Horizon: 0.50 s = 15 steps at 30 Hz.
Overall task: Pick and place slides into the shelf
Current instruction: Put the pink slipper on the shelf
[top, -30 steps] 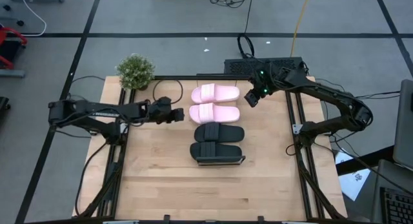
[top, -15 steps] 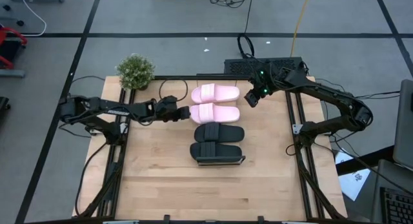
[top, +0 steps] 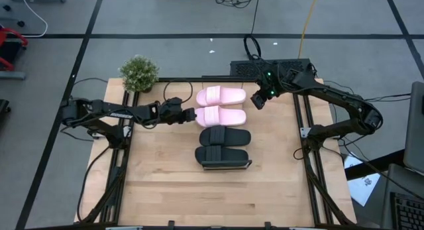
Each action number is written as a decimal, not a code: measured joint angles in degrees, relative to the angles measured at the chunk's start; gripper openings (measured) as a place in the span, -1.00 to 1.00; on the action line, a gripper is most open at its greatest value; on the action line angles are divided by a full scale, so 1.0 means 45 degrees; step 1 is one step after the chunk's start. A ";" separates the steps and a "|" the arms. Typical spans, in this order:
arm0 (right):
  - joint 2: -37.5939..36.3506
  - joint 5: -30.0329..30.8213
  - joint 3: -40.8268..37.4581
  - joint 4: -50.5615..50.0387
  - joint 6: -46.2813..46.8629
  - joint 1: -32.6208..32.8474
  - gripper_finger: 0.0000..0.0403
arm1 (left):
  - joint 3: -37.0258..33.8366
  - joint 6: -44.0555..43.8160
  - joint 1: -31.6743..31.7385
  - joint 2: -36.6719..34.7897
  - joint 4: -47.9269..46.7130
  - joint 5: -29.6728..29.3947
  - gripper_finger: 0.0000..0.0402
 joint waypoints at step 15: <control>0.0000 -0.0019 0.0000 0.0005 0.0000 0.0000 -0.50 | 0.0000 -0.0228 -0.0005 0.0955 0.1537 0.0758 -0.43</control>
